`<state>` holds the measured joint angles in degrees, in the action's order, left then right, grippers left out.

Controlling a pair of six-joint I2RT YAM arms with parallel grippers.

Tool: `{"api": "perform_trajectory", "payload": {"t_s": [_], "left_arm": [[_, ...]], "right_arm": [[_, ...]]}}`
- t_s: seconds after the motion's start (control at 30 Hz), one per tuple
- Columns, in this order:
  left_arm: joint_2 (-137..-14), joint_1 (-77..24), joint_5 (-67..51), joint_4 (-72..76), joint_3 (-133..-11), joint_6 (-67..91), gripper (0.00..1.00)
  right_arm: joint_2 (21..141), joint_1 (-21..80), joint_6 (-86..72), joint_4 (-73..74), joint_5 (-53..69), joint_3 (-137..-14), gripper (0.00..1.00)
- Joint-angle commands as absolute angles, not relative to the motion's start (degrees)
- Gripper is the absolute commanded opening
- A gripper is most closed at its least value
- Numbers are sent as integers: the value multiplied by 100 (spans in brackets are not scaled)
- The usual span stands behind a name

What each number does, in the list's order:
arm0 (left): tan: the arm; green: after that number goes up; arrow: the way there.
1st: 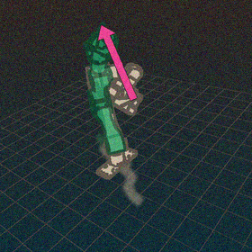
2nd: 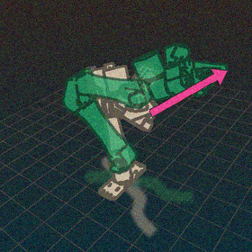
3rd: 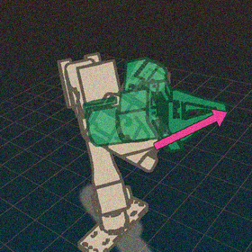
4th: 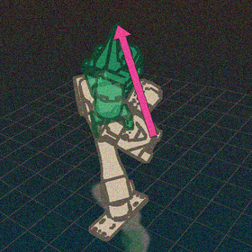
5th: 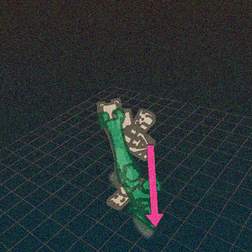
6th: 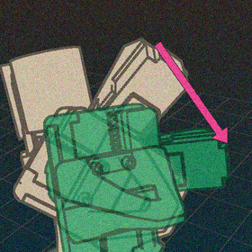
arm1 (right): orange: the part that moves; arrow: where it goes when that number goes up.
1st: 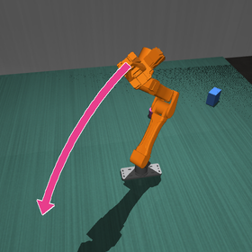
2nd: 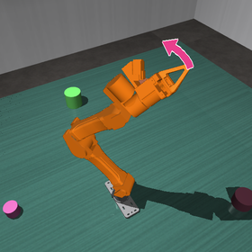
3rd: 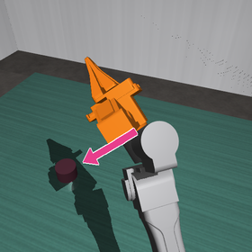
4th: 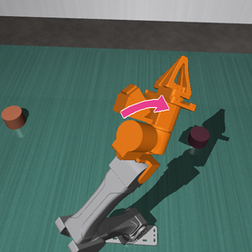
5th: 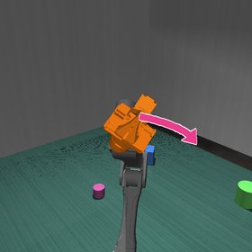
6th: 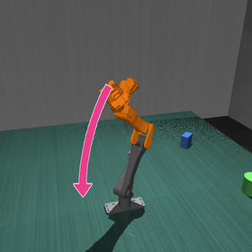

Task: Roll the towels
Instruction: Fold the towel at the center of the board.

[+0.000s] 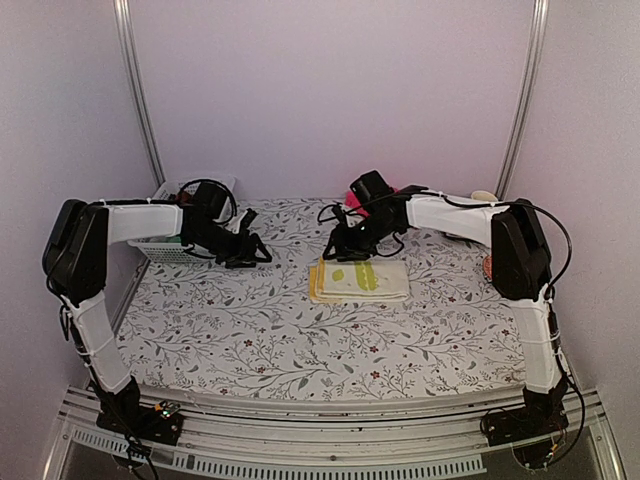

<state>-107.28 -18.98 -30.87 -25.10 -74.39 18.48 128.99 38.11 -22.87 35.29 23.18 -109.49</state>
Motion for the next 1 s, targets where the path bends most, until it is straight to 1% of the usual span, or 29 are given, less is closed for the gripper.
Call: {"api": "perform_trajectory", "payload": {"t_s": [0.0, 0.17, 0.33, 0.43, 0.6, 0.77, 0.97], "left_arm": [[-10708, -1871, -3177, -2382, -7533, 1952, 58], [-10832, -2073, -3089, -2391, -7843, 2136, 58], [-11085, -2306, -3004, -2334, -8172, 2382, 58], [-11038, -2232, -3110, -2116, -8049, 2575, 58], [-10756, -2125, -3118, -2233, -7807, 2455, 58], [-10433, -2032, -3149, -2190, -7295, 2382, 58], [-10111, -1888, -3198, -2040, -6700, 2374, 58]], "right_arm": [[12851, 3800, -2067, 3460, 2432, -11096, 44], [12593, 3611, -2003, 3763, 1839, -10986, 46], [12795, 3681, -1644, 4513, 1056, -11702, 51], [12862, 3951, -1484, 4548, 613, -11855, 52], [12816, 4400, -1138, 4043, 135, -11425, 55], [12931, 4706, -966, 3942, 156, -11381, 54], [13175, 5054, -501, 4098, -316, -11421, 55]]}}
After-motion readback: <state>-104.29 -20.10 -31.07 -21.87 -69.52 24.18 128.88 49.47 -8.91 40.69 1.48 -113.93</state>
